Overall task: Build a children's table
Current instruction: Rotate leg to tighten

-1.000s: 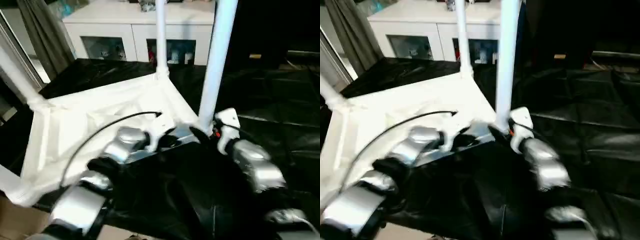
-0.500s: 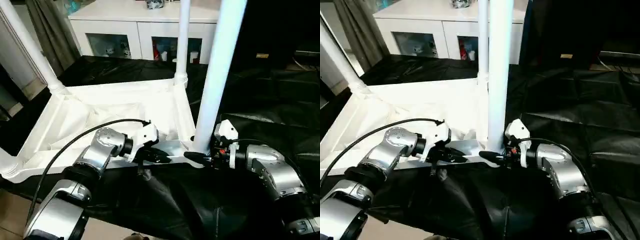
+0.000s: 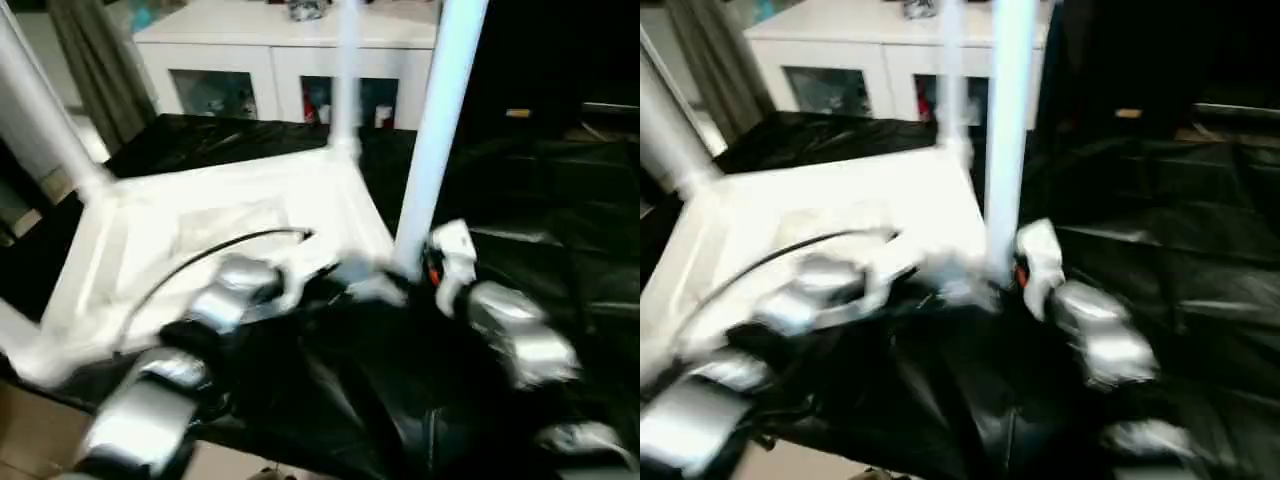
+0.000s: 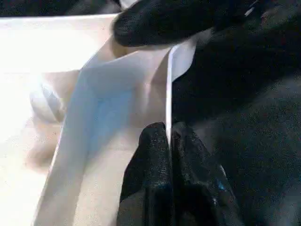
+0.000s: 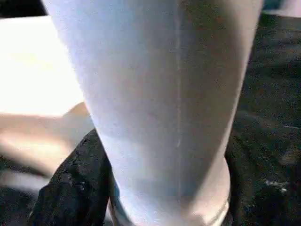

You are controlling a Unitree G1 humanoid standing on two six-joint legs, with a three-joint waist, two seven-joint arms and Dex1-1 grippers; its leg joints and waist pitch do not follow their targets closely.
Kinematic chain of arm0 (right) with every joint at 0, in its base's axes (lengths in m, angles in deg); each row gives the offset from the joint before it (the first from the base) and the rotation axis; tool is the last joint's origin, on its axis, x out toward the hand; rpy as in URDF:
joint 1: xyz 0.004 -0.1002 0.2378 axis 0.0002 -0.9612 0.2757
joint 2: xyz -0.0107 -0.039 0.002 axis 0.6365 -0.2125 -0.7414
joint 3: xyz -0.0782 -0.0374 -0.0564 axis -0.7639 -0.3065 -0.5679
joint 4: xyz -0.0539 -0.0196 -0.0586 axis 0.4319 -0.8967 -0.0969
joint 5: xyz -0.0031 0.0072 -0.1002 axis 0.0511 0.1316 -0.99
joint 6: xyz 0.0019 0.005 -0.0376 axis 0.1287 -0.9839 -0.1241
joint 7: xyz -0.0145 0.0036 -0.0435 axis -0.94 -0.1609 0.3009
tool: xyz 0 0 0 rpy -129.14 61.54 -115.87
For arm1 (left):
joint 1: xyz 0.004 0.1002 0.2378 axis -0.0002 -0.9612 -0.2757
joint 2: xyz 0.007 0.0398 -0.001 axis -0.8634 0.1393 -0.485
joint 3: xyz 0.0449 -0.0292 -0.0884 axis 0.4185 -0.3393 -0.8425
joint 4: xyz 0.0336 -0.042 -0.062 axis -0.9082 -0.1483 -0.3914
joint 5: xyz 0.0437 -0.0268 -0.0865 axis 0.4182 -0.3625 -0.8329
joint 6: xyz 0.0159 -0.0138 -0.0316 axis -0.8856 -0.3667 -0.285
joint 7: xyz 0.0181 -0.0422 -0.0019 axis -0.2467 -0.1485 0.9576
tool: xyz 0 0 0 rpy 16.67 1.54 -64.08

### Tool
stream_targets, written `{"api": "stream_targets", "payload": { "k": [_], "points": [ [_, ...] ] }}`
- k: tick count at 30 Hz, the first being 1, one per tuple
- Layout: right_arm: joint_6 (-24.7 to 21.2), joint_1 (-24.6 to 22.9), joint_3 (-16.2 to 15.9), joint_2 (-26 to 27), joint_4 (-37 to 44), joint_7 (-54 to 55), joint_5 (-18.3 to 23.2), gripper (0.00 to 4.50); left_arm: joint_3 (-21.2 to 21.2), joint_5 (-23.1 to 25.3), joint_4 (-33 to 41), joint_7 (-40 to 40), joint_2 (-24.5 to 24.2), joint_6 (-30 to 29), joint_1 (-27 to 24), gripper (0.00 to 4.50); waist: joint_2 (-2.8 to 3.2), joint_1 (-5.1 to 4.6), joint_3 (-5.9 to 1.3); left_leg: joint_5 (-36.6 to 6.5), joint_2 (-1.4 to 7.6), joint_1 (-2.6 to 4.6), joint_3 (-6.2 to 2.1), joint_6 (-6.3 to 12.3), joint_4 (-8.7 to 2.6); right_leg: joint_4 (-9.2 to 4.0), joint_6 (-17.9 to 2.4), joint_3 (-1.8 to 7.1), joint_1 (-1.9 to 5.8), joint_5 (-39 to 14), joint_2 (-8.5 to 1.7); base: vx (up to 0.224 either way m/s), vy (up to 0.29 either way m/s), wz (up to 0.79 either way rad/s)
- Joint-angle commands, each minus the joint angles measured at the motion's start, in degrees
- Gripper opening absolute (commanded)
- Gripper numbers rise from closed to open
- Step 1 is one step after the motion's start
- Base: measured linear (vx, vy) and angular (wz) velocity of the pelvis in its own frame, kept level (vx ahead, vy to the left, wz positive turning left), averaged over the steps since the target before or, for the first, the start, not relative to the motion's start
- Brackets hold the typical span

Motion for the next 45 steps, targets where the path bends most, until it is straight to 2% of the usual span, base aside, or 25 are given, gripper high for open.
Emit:
{"api": "stream_targets", "payload": {
  "k": [1,2,3,4,5,6,7,8,10,13,16,17,19,21,23,26,27,28,30,32,37,38,41,42,45],
  "points": [
    [-1.7,-1.2,-1.6,3.1,-4.5,4.0,-0.3,2.74,-3.3,-0.6,-1.5,9.2,0.9,-0.8,2.1,0.00,-1.41,-0.38,-3.22,-15.7,3.12,1.86,-1.84,0.80,-4.47,-5.09,-12.2,2.31,1.44,-13.3,-3.92,0.000,0.000,0.00],
    [-0.9,-0.5,-1.6,4.6,-5.9,5.8,-0.4,2.74,-3.7,-0.7,-2.3,11.5,2.0,-1.2,2.8,0.00,-1.02,-0.27,-3.26,-15.5,3.09,1.86,-1.93,0.95,-4.43,-5.11,-12.0,2.29,1.49,-13.2,-4.03,0.000,0.000,0.00],
    [0.2,0.2,-1.9,5.8,-7.1,6.7,-0.7,2.74,-4.0,-0.8,-2.9,13.0,3.0,-1.4,3.3,0.00,-1.20,-0.34,-3.21,-15.3,3.04,1.74,-1.84,1.26,-4.42,-5.25,-11.7,2.29,1.46,-13.1,-3.99,0.000,0.000,0.00],
    [1.4,0.8,-2.6,6.7,-8.1,6.9,-1.4,2.74,-4.0,-0.8,-3.5,13.7,3.7,-1.1,3.7,0.00,-0.45,-0.29,-3.35,-15.2,3.06,1.78,-1.96,1.19,-4.36,-5.10,-11.8,2.27,1.53,-12.7,-4.09,0.000,0.000,0.00],
    [3.0,1.4,-3.5,7.3,-8.9,6.6,-2.4,2.74,-4.0,-0.9,-3.9,13.9,4.3,-0.9,4.0,0.00,-0.97,-0.42,-3.31,-14.9,2.99,1.53,-1.94,1.69,-4.41,-5.17,-11.6,2.12,1.73,-11.6,-3.90,0.000,0.000,0.00],
    [4.1,1.7,-3.8,7.8,-9.1,5.5,-2.3,2.74,-3.9,-0.9,-4.1,13.5,4.7,-0.5,4.1,0.00,-0.76,-0.39,-3.36,-14.9,2.98,1.57,-1.91,1.83,-4.33,-5.14,-11.6,2.14,1.65,-11.4,-3.95,0.000,0.000,0.00],
    [5.1,2.1,-3.5,8.3,-9.7,5.2,-2.5,3.29,-3.9,-0.8,-4.7,13.6,5.0,-0.1,4.4,0.00,-0.87,-0.38,-3.44,-14.5,2.98,1.44,-1.93,2.43,-4.29,-5.09,-11.6,2.13,1.83,-10.7,-4.02,0.000,0.000,0.00],
    [5.4,2.3,-3.2,8.5,-9.6,4.3,-2.1,3.43,-3.8,-0.7,-4.8,12.9,5.0,0.4,4.5,0.00,-0.54,-0.36,-3.40,-14.5,3.02,1.45,-1.97,2.87,-4.28,-5.07,-11.7,2.10,1.81,-10.5,-4.01,0.000,0.000,0.00],
    [5.5,2.6,-3.1,8.4,-9.0,2.5,-1.6,3.53,-3.6,-0.6,-5.1,11.6,4.9,1.4,4.5,0.00,-0.55,-0.52,-3.37,-14.9,3.00,1.33,-2.02,3.34,-4.36,-5.04,-11.7,2.01,1.91,-10.5,-3.90,0.000,0.000,0.00],
    [6.9,2.8,-4.6,6.1,-8.0,-0.2,-2.4,3.79,-3.2,-0.4,-4.9,9.3,3.7,2.6,4.1,0.00,-0.56,-0.79,-3.37,-15.7,3.09,1.32,-2.05,3.39,-4.43,-5.12,-11.6,1.94,1.96,-11.3,-3.88,0.000,0.000,0.00],
    [7.2,2.0,-5.3,2.9,-5.9,-6.3,-1.6,3.79,-3.1,-0.8,-3.6,4.9,1.5,4.1,2.8,0.00,-0.73,-1.22,-3.37,-15.8,3.10,1.24,-1.95,3.87,-4.31,-5.11,-12.1,1.94,2.00,-10.7,-3.87,0.000,0.000,0.00],
    [7.1,1.5,-5.4,1.5,-4.8,-8.7,-1.2,3.79,-2.8,-1.1,-2.7,2.3,0.6,4.8,2.0,0.00,-0.86,-1.26,-3.43,-14.7,3.05,1.00,-1.93,4.70,-4.17,-4.94,-12.5,1.85,2.29,-9.6,-3.84,0.000,0.000,0.00],
    [6.4,0.9,-5.5,0.1,-3.5,-11.7,-0.4,3.79,-2.5,-1.2,-1.7,-0.4,-0.5,5.4,1.2,0.00,-0.81,-1.20,-3.52,-12.7,3.14,0.85,-1.87,5.95,-3.95,-4.70,-13.1,1.82,2.32,-7.5,-3.90,0.000,0.000,0.00],
    [6.8,-0.9,-7.0,-4.2,-0.1,-19.9,0.1,3.79,-1.0,-1.7,0.8,-8.2,-3.6,6.9,-1.1,0.00,-1.07,-1.12,-3.65,-11.1,3.17,0.74,-1.85,7.06,-3.75,-4.52,-13.6,1.69,2.46,-6.0,-3.88,0.000,0.000,0.00],
    [6.6,-1.9,-7.4,-6.2,1.7,-23.9,0.7,3.79,-0.4,-2.0,2.2,-11.8,-5.1,7.3,-2.2,0.00,-1.09,-1.08,-3.68,-9.6,3.22,0.62,-1.68,8.44,-3.48,-4.20,-14.2,1.65,2.32,-3.9,-3.74,0.000,0.000,0.00],
    [5.3,-3.2,-8.0,-9.2,4.9,-30.4,2.6,3.79,0.2,-3.7,5.0,-18.0,-7.1,6.7,-4.0,0.00,-0.97,-0.81,-3.86,-8.8,3.53,0.78,-1.67,9.28,-3.34,-3.74,-15.2,1.73,2.13,-2.1,-3.72,0.000,0.000,0.00],
    [5.0,-3.5,-8.2,-9.9,5.8,-31.8,3.0,3.79,0.3,-4.4,6.0,-19.9,-7.6,6.3,-4.5,0.00,-1.08,-0.83,-3.81,-8.6,3.59,0.80,-1.65,9.38,-3.39,-3.76,-15.3,1.75,2.03,-1.9,-3.65,0.000,0.000,0.00],
    [4.2,-4.1,-8.6,-11.2,7.3,-34.3,3.6,3.79,0.7,-5.3,8.2,-23.1,-8.6,5.3,-5.5,0.00,-1.49,-0.66,-3.89,-8.3,3.68,0.87,-1.67,9.38,-3.36,-3.53,-15.6,1.72,2.12,-1.4,-3.67,0.000,0.000,0.00],
    [3.8,-4.5,-9.0,-12.0,8.1,-36.0,3.9,3.79,1.1,-5.7,9.8,-25.1,-9.3,4.7,-6.2,0.00,-1.29,-0.32,-3.87,-8.0,3.75,0.92,-1.57,9.69,-3.28,-3.43,-15.8,1.80,1.90,-1.7,-3.69,0.000,0.000,0.00],
    [2.4,-4.9,-10.1,-13.8,9.5,-39.4,4.2,3.79,1.3,-6.5,12.9,-27.6,-10.3,3.2,-7.6,0.00,-1.49,0.40,-3.72,-8.9,3.91,1.29,-1.40,8.95,-3.34,-3.78,-15.5,2.01,1.56,-4.3,-3.82,0.000,0.000,0.00],
    [2.1,-4.3,-10.1,-14.0,8.7,-40.5,4.0,3.65,1.3,-6.7,15.4,-28.4,-10.8,2.1,-8.7,0.00,-1.83,0.76,-3.44,-10.6,3.86,1.22,-1.47,6.47,-3.74,-4.00,-14.1,2.17,1.46,-9.1,-3.84,0.000,0.000,0.00],
    [1.5,-4.1,-10.3,-13.7,9.0,-40.9,4.3,3.46,1.2,-6.7,16.0,-28.0,-10.8,1.7,-9.0,0.00,-1.97,0.78,-3.45,-10.2,3.82,1.21,-1.48,6.23,-3.70,-3.97,-14.0,2.20,1.51,-8.9,-3.86,0.000,0.000,0.00],
    [0.8,-4.3,-10.8,-13.5,9.8,-41.2,4.7,3.35,1.0,-6.5,16.8,-27.2,-10.9,1.1,-9.4,0.00,-2.19,0.72,-3.53,-8.8,3.76,1.18,-1.46,6.37,-3.62,-3.78,-14.1,2.16,1.57,-7.0,-3.78,0.000,0.000,0.00],
    [0.8,-4.3,-10.8,-13.5,9.8,-41.2,4.7,3.10,1.0,-6.5,16.8,-27.2,-10.9,1.1,-9.4,0.00,-2.19,0.72,-3.53,-8.8,3.76,1.18,-1.46,6.37,-3.62,-3.78,-14.1,2.16,1.57,-7.0,-3.78,0.000,0.000,0.00],
    [0.4,-4.7,-10.9,-13.1,10.0,-40.7,4.8,2.97,0.4,-6.3,17.2,-25.4,-10.5,0.7,-9.6,0.00,-2.19,0.76,-3.61,-7.2,3.59,1.03,-1.39,7.40,-3.31,-3.52,-14.6,2.11,1.61,-4.6,-3.72,0.000,0.000,0.00]
  ]
}}
